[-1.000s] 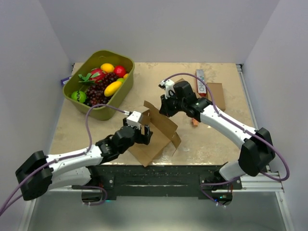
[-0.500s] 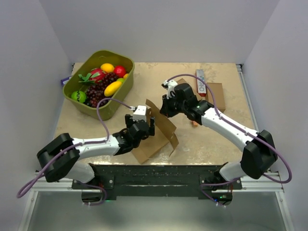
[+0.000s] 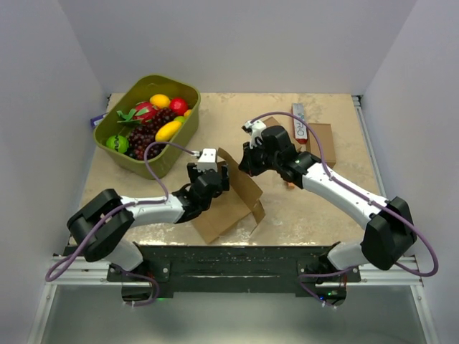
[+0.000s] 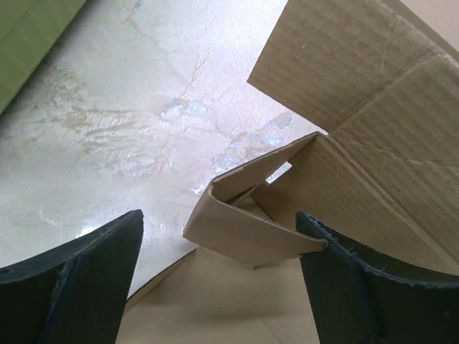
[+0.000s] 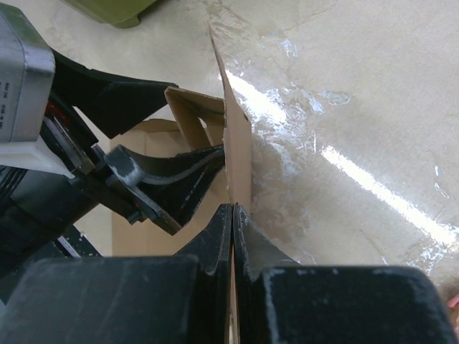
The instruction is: Fold the paper box
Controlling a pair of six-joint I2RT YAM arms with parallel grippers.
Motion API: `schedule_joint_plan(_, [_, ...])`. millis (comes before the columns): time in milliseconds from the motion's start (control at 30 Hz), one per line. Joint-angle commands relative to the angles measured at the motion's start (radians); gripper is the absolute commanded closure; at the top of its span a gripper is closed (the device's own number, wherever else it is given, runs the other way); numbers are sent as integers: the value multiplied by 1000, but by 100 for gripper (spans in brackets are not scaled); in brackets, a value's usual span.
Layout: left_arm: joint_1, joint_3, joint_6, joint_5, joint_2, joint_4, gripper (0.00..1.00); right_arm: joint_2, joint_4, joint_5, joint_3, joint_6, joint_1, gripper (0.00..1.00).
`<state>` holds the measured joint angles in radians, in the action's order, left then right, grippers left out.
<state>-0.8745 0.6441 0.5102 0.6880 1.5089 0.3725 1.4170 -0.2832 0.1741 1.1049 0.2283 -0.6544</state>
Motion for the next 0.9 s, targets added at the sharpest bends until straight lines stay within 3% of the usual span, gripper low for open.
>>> schedule_joint_plan(0, [17,-17,-44,35,-33,97,18,-32,23,-18,0,-7,-4,100])
schedule_joint_plan(167, [31,-113,-142,9,-137,141,30,-21,-4,-44,15,-41,-4,100])
schedule_joint_plan(433, [74,-172,-292,-157,-214,172,34,-1,-20,-4,36,-115,-4,100])
schedule_joint_plan(467, [89,-172,-302,-204,-217,174,40,0,-24,5,39,-121,-5,100])
schedule_joint_plan(800, [104,-208,-436,-366,-230,232,66,-21,-50,163,29,-325,-4,100])
schedule_joint_plan(867, [106,-213,-447,-378,-236,249,81,-20,-65,176,32,-351,-4,100])
